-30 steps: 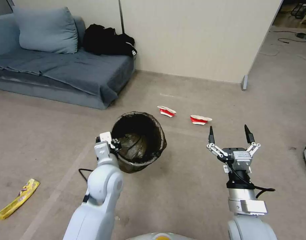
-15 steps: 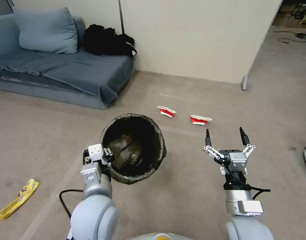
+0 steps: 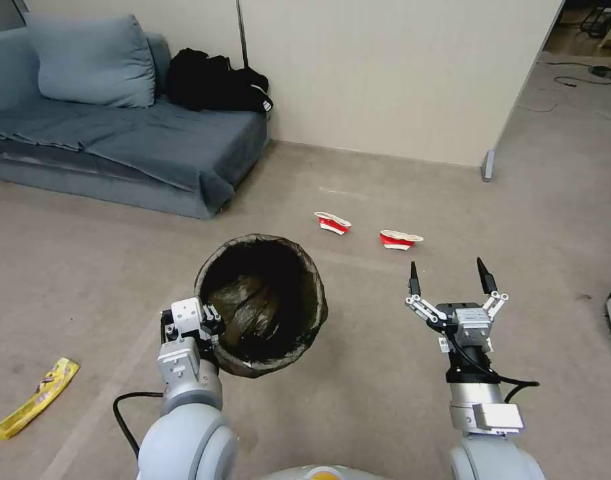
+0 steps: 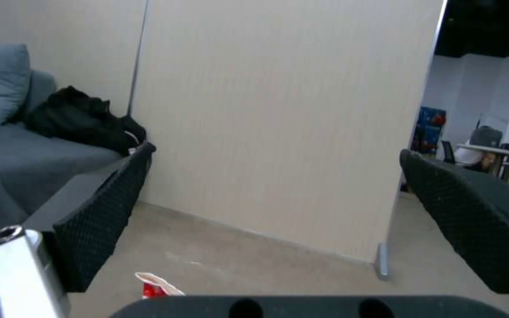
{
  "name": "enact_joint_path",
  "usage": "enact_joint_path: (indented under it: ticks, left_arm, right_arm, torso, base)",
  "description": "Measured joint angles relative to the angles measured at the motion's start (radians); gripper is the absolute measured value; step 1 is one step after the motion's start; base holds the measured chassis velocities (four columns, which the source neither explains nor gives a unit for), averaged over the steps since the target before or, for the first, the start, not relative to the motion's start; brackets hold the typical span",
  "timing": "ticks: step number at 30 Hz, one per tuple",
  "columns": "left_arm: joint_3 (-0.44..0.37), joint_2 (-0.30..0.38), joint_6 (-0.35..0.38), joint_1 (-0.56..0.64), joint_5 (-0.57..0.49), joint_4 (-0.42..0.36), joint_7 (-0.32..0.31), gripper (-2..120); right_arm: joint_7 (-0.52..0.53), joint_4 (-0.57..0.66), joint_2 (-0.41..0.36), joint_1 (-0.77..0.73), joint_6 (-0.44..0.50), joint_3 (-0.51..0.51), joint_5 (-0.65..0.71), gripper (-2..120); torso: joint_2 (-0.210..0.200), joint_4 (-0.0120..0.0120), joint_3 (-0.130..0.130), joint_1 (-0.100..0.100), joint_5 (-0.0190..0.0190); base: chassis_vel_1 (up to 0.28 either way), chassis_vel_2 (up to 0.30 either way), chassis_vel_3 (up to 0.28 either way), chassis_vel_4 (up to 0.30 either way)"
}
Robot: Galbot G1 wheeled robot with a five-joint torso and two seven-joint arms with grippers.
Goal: Pick up the trash bin, then pick up the garbage from the floor and place it into the trash bin.
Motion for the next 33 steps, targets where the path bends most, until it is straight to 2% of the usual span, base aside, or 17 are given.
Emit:
enact_joint_path:
  ticks: [12, 33]
  left_arm:
    - [0.013, -0.002, 0.002, -0.007, -0.004, 0.016, -0.001, 1]
    - [0.026, -0.013, 0.005, -0.011, -0.014, 0.026, -0.011, 1]
  right_arm:
    - [-0.002, -0.004, 0.000, 0.001, 0.003, 0.000, -0.001, 100]
    - [-0.023, -0.009, 0.000, 0.005, 0.033, 0.004, -0.006, 100]
  torso:
    - [0.000, -0.0001, 0.000, 0.000, -0.0001]
    - [0.000, 0.0000, 0.000, 0.000, -0.0003]
  base:
    - [-0.083, 0.070, 0.089, -0.082]
    - [-0.286, 0.285, 0.286, -0.289]
